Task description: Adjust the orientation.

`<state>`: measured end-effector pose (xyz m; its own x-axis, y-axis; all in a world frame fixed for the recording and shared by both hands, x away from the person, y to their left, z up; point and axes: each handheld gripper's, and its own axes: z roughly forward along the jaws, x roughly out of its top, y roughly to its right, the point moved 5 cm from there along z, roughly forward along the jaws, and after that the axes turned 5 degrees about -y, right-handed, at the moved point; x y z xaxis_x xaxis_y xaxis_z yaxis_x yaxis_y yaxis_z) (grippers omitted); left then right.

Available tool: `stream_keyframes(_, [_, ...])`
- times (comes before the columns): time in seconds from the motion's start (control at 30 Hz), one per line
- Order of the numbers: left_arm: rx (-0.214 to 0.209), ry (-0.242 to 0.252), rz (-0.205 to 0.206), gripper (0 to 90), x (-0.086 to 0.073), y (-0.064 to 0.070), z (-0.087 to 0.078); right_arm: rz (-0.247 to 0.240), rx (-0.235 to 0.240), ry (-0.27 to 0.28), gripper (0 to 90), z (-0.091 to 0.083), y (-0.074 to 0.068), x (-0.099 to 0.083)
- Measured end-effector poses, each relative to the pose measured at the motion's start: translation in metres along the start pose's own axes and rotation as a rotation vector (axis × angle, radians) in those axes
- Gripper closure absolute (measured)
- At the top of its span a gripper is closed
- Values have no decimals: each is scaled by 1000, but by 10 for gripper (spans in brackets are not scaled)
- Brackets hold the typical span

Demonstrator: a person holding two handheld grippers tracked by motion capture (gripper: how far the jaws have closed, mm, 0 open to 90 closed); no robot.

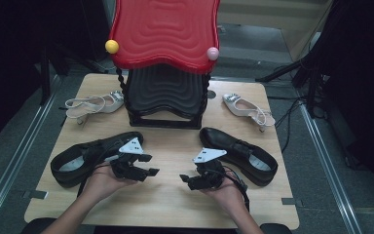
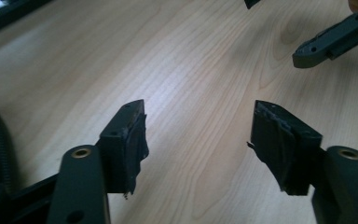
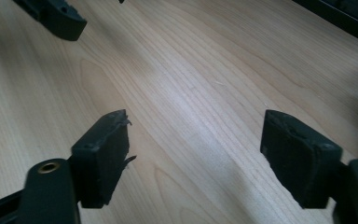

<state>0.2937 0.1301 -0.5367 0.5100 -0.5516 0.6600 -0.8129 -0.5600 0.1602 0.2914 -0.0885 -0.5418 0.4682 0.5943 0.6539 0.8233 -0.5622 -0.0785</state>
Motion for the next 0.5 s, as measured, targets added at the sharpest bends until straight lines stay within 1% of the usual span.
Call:
stream_keyframes(0.07, [5,12,10,427,1,-1,-2,-2,7,9,353,-1,0,1])
stream_keyframes(0.1, [2,8,3,416,1,0,-3,-2,3,14,362,-1,0,1])
stream_keyframes(0.17, [-14,-19,-10,406,1,1,-2,12,3,6,411,-1,0,0])
stream_keyframes(0.2, [-22,-25,3,413,0,3,-2,17,-6,11,426,-2,0,-1])
stream_keyframes(0.23, [-17,-24,17,415,0,4,-3,29,-9,16,445,-3,1,-2])
stream_keyframes(0.27, [-16,-23,24,416,0,4,-4,38,1,25,454,-4,1,-3])
stream_keyframes(0.3, [-24,-18,23,419,0,5,-5,47,-3,27,478,-4,1,-3])
stream_keyframes(0.37, [-30,-10,13,418,1,4,-7,47,-5,26,484,-6,3,-4])
stream_keyframes(0.43, [-26,-15,-5,413,1,3,-7,60,-5,24,486,-6,3,-4])
stream_keyframes(0.5, [-6,-30,-1,439,0,3,-7,48,-17,13,492,-7,3,-3])
